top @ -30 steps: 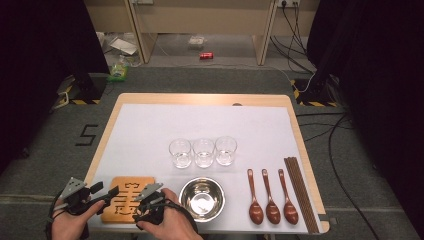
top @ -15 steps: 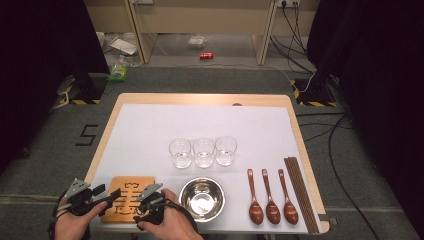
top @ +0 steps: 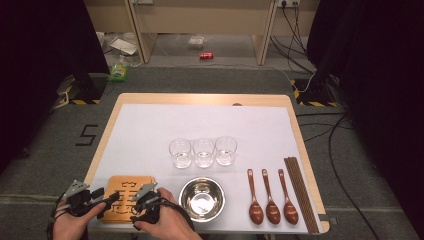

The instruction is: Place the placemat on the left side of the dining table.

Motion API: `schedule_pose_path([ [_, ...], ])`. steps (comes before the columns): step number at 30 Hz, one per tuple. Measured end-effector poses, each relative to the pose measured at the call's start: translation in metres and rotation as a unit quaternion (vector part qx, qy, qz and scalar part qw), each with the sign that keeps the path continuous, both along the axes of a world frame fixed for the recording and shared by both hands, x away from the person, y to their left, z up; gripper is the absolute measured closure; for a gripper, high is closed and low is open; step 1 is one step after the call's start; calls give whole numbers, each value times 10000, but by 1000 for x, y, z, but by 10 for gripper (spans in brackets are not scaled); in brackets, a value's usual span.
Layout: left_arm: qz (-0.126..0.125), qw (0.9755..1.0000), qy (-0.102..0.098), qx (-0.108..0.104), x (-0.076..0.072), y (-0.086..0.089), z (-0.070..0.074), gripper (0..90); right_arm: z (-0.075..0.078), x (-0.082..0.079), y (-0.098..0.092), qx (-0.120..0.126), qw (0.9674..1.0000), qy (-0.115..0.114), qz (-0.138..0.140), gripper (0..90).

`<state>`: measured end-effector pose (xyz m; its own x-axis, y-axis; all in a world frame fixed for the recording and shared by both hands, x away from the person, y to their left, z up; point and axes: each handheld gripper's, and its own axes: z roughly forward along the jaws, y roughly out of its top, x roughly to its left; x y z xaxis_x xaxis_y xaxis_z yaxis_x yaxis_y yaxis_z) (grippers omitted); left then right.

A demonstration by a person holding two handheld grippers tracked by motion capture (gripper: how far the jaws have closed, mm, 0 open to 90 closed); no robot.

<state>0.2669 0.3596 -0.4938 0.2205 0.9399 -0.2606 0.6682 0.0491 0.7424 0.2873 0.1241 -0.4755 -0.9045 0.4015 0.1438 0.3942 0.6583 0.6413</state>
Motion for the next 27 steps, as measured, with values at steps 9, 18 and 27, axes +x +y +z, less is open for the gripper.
schedule_pose_path([
  [9,72,9999,108,-78,-1,5,0,309,-2,-1,9,41,10000,-33,43,349],
  [18,174,9992,266,-261,-2,8,-2,308,-4,0,8,39,10000,-12,48,348],
  [27,397,9972,330,-546,-3,12,-1,363,-5,0,9,55,10000,-12,61,330],
])
